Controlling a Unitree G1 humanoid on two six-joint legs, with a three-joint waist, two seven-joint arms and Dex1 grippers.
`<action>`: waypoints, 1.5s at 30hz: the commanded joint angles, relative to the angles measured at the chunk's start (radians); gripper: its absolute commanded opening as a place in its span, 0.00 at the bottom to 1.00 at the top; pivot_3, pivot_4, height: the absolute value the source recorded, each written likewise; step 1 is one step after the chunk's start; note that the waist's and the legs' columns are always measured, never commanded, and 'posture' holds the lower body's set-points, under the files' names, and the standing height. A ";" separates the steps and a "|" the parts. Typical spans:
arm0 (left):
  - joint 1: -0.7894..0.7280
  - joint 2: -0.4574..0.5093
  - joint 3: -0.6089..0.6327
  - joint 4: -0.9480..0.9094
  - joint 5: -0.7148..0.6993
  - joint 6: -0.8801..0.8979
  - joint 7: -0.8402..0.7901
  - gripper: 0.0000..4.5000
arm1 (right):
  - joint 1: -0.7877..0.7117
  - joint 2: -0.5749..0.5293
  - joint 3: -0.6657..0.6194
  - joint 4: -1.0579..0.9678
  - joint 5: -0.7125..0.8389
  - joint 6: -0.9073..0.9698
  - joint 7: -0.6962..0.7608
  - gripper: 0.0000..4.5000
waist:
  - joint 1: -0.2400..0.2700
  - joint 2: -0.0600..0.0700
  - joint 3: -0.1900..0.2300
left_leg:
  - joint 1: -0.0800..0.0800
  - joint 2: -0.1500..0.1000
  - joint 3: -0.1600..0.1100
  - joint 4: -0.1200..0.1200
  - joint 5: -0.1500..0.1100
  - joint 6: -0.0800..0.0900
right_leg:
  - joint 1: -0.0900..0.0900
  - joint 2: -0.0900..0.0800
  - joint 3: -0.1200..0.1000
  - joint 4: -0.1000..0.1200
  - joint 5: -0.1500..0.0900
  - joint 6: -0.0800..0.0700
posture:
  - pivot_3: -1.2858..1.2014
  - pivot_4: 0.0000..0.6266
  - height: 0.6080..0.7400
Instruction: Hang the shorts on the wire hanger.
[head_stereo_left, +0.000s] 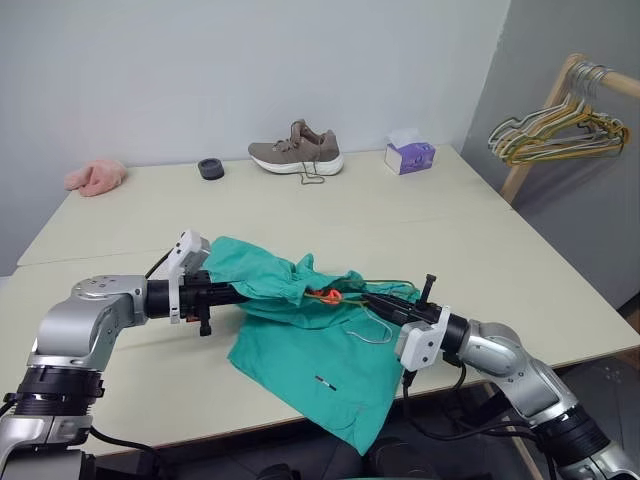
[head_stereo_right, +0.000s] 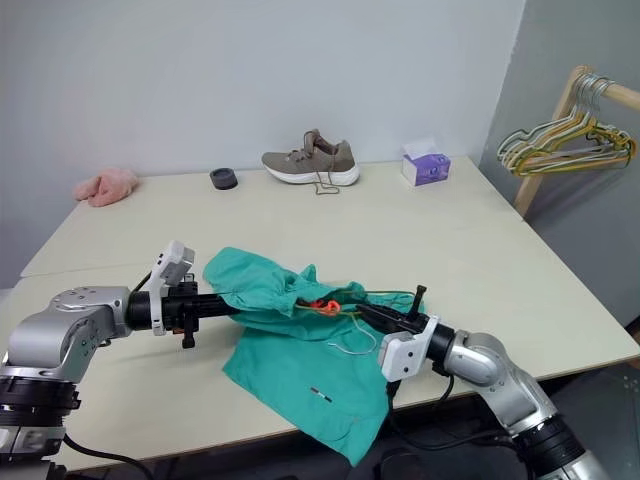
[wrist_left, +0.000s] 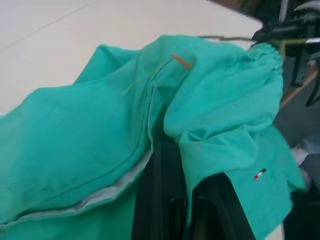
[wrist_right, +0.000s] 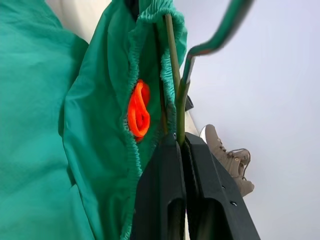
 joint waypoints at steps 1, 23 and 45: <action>-0.017 -0.002 0.003 0.010 0.046 -0.082 0.013 0.12 | -0.031 0.009 -0.021 -0.024 0.019 -0.005 0.001 0.00 | 0.000 0.000 0.000 | 0.000 0.000 0.000 0.000 0.000 0.000 | 0.000 0.000 0.000 0.000 0.000 0.000 | 0.45 0.00 1.00; -0.017 0.053 -0.156 -0.130 0.301 -0.347 -0.019 0.65 | -0.083 0.022 -0.010 -0.054 -0.004 0.137 0.075 0.00 | 0.005 0.000 0.000 | 0.000 0.000 0.001 0.000 0.000 0.000 | 0.000 0.000 0.000 0.000 0.000 0.000 | 0.45 0.00 1.00; -0.022 -0.060 -0.159 -0.021 0.230 -0.286 -0.046 0.00 | -0.089 0.028 0.008 -0.119 0.047 0.187 0.155 0.00 | -0.001 0.000 0.000 | 0.000 0.000 0.000 0.000 0.000 0.000 | 0.000 0.000 0.000 0.000 0.000 0.000 | 0.44 0.00 1.00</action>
